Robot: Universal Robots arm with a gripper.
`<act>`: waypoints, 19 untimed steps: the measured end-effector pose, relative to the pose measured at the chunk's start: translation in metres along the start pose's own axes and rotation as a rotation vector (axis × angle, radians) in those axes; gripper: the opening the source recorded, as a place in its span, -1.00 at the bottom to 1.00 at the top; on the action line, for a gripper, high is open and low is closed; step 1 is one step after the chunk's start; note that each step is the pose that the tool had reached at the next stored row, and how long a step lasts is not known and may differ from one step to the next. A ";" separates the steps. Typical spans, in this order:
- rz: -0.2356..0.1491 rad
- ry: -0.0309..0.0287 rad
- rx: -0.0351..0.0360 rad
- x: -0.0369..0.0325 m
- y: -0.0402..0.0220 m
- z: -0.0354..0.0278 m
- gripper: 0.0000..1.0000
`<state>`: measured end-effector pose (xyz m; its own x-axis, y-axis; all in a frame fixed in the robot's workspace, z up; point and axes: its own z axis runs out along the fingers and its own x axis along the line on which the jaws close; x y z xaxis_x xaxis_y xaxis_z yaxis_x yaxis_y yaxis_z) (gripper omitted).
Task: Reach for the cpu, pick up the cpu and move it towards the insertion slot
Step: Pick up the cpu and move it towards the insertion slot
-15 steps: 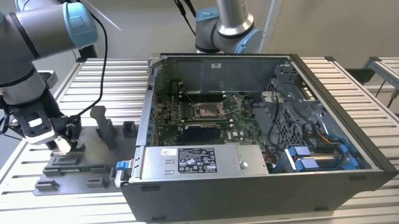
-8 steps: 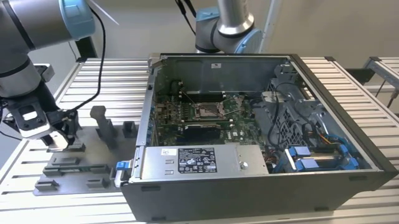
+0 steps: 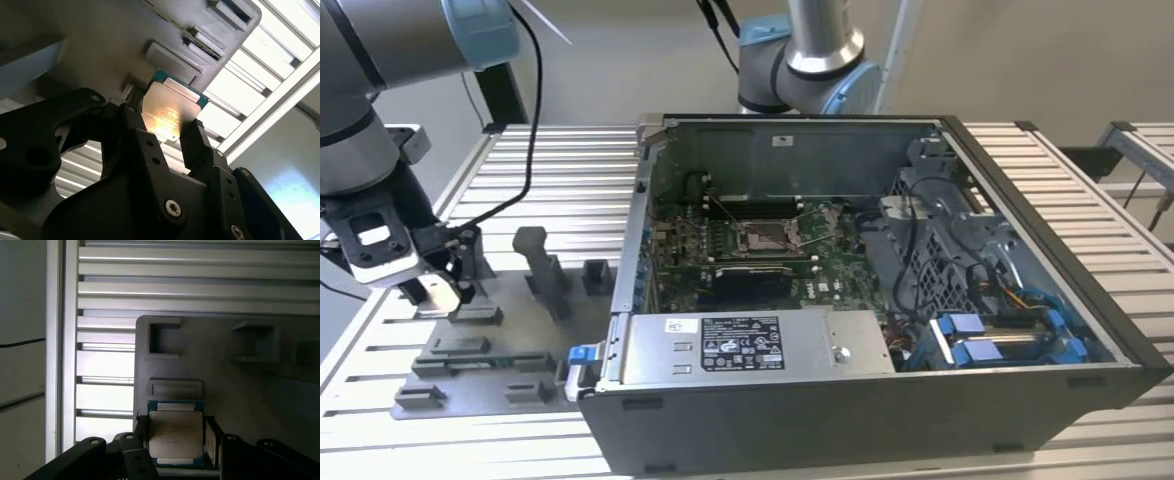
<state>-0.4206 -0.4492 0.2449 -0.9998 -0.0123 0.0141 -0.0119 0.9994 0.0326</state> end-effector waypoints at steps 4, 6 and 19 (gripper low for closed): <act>0.000 -0.0003 -0.0001 0.0000 0.0001 -0.0019 -1.00; 0.000 -0.0001 0.0001 0.0000 0.0001 -0.0023 -1.00; 0.000 0.0000 0.0002 0.0002 0.0003 -0.0103 -1.00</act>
<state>-0.4207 -0.4492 0.2552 -0.9998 -0.0123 0.0141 -0.0119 0.9994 0.0324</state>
